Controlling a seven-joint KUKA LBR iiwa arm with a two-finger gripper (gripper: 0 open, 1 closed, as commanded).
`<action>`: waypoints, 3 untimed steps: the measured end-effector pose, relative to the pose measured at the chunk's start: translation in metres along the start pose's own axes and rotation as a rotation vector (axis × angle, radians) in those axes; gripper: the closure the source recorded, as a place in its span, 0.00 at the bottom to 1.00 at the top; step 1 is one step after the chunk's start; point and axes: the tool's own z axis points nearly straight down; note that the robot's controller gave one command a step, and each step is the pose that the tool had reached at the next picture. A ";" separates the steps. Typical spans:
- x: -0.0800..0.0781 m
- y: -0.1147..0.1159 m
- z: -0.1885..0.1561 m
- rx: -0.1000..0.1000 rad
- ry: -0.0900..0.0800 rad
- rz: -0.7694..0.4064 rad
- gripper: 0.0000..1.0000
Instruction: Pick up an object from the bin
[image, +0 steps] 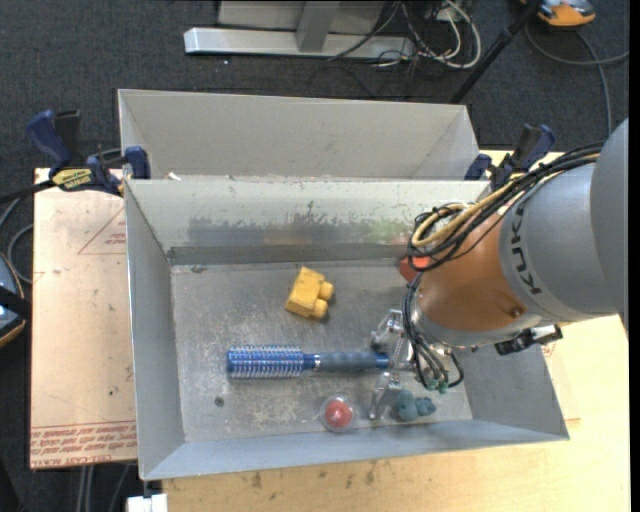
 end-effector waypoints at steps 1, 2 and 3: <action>-0.001 0.001 -0.004 -0.001 0.000 -0.002 1.00; -0.025 0.004 -0.127 0.001 -0.003 0.003 1.00; -0.047 0.002 -0.195 0.002 -0.004 -0.040 1.00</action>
Offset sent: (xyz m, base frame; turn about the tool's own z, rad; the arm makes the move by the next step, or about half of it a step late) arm 0.0000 0.0000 0.0000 0.0000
